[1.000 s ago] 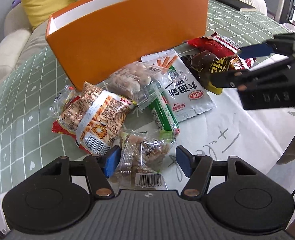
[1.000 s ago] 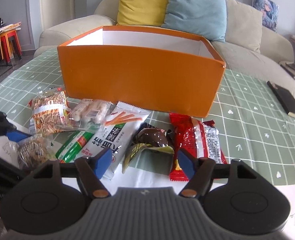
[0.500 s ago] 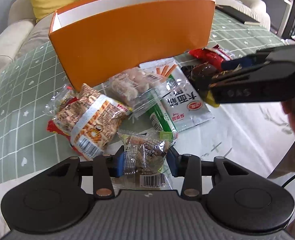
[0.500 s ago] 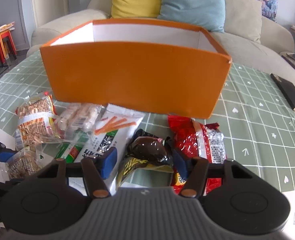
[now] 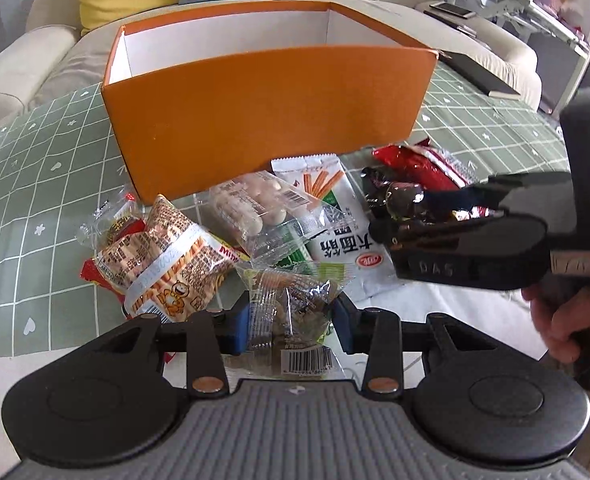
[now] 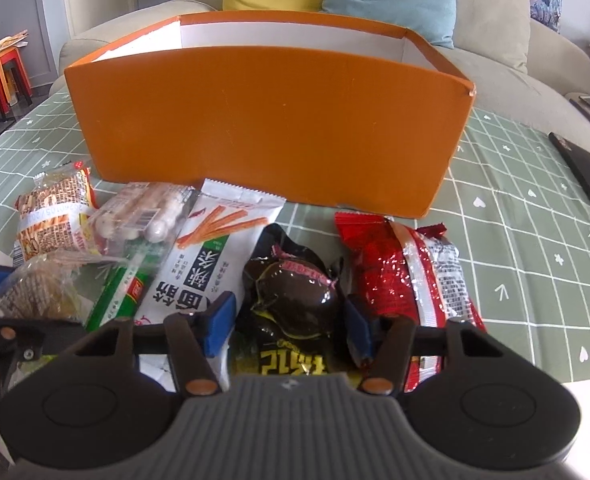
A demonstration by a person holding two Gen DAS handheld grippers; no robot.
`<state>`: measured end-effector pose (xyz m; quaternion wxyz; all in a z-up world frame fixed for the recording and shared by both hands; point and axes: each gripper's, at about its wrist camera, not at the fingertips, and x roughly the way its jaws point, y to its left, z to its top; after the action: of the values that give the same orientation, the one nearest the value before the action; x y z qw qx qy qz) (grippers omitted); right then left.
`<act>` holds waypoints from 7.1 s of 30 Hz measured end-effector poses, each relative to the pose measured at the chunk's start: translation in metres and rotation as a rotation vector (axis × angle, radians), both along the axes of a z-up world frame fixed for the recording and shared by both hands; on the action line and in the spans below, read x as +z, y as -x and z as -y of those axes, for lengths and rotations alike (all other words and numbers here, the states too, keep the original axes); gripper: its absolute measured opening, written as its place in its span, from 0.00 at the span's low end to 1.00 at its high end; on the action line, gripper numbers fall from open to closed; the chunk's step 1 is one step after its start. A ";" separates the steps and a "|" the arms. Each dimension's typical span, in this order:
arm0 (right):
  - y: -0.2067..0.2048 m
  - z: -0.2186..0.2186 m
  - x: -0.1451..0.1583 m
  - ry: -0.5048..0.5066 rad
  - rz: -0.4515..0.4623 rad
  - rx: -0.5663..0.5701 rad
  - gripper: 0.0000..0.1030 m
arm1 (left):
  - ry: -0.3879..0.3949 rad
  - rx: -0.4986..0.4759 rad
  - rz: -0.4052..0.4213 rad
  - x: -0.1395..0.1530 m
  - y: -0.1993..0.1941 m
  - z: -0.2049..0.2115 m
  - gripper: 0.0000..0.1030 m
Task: Organize snacks
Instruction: 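Grasp the dark brown wrapped snack with the right tool while the left grasps a clear barcode packet, then lift both held snacks up from the pile, then carry both held snacks over the orange box and lower them inside, then open both tools to drop the snacks into the box, then move both tools back out of the box toward the snack pile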
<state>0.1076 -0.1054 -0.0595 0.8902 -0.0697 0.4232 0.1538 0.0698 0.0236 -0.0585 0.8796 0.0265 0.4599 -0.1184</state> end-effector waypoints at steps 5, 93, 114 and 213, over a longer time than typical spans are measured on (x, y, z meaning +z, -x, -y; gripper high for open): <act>0.004 -0.002 0.000 -0.009 0.002 0.003 0.44 | 0.009 0.005 0.005 0.004 -0.003 0.001 0.44; -0.182 -0.028 0.088 0.066 0.014 0.174 0.38 | 0.027 0.138 0.005 0.059 -0.206 -0.021 0.44; -0.223 -0.043 0.045 0.159 -0.132 0.201 0.39 | -0.022 0.138 -0.165 0.017 -0.241 -0.017 0.44; 0.052 -0.002 0.024 -0.019 0.112 0.018 0.66 | -0.013 0.137 0.144 0.009 0.018 -0.035 0.71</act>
<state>0.0558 -0.1038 -0.0352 0.9116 -0.0736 0.3708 0.1614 0.0516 0.0591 -0.0495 0.9163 0.0090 0.3968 -0.0530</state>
